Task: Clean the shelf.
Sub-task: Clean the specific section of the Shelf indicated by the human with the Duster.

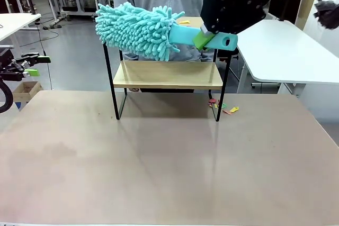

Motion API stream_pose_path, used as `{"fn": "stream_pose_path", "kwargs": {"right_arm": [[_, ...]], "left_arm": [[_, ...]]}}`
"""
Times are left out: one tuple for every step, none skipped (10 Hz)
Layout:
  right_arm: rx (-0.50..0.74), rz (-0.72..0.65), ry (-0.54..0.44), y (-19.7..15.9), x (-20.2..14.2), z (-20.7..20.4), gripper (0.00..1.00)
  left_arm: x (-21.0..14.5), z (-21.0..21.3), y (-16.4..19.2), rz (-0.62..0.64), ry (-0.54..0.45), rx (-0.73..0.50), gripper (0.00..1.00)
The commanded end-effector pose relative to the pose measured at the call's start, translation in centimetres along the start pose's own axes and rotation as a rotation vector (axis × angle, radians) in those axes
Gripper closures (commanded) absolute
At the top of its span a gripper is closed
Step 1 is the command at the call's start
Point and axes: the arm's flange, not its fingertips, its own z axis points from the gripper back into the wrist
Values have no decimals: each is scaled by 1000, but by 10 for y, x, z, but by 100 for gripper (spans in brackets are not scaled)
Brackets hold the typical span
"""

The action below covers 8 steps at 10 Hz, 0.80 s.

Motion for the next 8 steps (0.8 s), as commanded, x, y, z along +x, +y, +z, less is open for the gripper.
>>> {"fn": "stream_pose_path", "kwargs": {"right_arm": [[-5,18,1,-3,-6,7,87],[-5,18,1,-3,-6,7,87],[-1,7,3,1,-2,2,87],[-89,-3,-37,25,22,5,87],[-122,14,-72,48,48,6,87],[-143,25,-87,67,70,2,87],[-198,14,-115,76,91,-4,87],[-243,-31,-147,86,112,-15,87]], "left_arm": [[2,-1,-2,-12,7,-4,0],[2,-1,-2,-12,7,-4,0],[2,-1,-2,-12,7,-4,0],[2,-1,-2,-12,7,-4,0],[2,-1,-2,-12,7,-4,0],[2,-1,-2,-12,7,-4,0],[2,-1,-2,-12,7,-4,0],[2,-1,-2,-12,7,-4,0]]}}
